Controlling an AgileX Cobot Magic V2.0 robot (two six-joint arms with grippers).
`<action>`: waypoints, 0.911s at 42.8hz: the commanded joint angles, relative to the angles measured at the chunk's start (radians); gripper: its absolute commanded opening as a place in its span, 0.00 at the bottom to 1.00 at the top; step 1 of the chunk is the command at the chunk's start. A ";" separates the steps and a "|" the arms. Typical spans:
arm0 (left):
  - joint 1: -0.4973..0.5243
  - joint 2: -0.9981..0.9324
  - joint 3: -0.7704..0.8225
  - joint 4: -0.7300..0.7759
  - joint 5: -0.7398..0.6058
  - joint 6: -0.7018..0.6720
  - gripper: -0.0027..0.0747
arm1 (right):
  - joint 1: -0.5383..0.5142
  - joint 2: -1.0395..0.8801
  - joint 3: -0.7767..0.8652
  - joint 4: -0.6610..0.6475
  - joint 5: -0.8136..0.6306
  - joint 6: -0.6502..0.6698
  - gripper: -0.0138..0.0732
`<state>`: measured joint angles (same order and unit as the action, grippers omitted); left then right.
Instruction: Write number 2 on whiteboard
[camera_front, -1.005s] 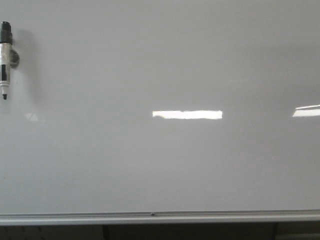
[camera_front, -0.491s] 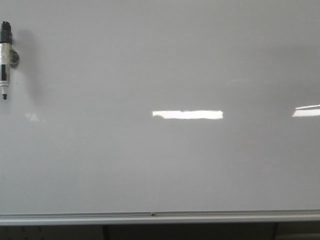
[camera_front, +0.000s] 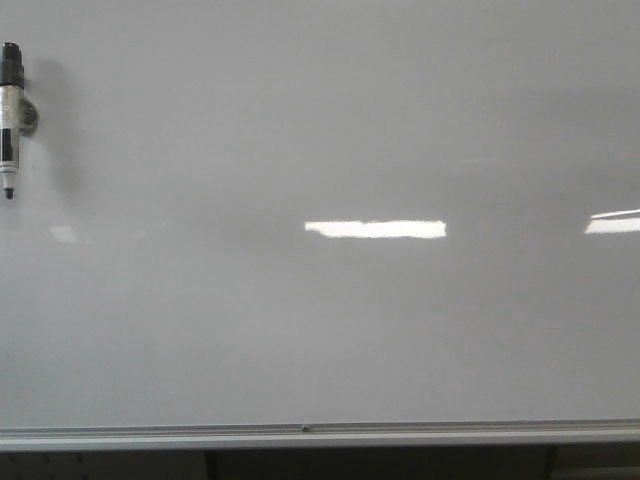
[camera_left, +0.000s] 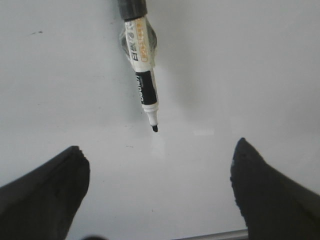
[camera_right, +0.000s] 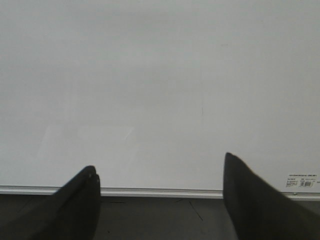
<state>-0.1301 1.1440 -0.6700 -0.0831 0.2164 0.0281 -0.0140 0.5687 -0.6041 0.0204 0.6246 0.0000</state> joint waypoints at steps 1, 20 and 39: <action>-0.006 0.047 -0.030 -0.016 -0.153 -0.010 0.77 | 0.001 0.008 -0.027 0.006 -0.076 0.000 0.78; -0.006 0.287 -0.161 -0.034 -0.216 -0.011 0.77 | 0.001 0.008 -0.027 0.006 -0.084 0.000 0.78; -0.006 0.375 -0.236 -0.034 -0.170 -0.011 0.44 | 0.001 0.008 -0.027 0.006 -0.084 0.000 0.78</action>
<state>-0.1301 1.5468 -0.8724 -0.1082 0.0965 0.0281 -0.0140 0.5687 -0.6041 0.0208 0.6169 0.0000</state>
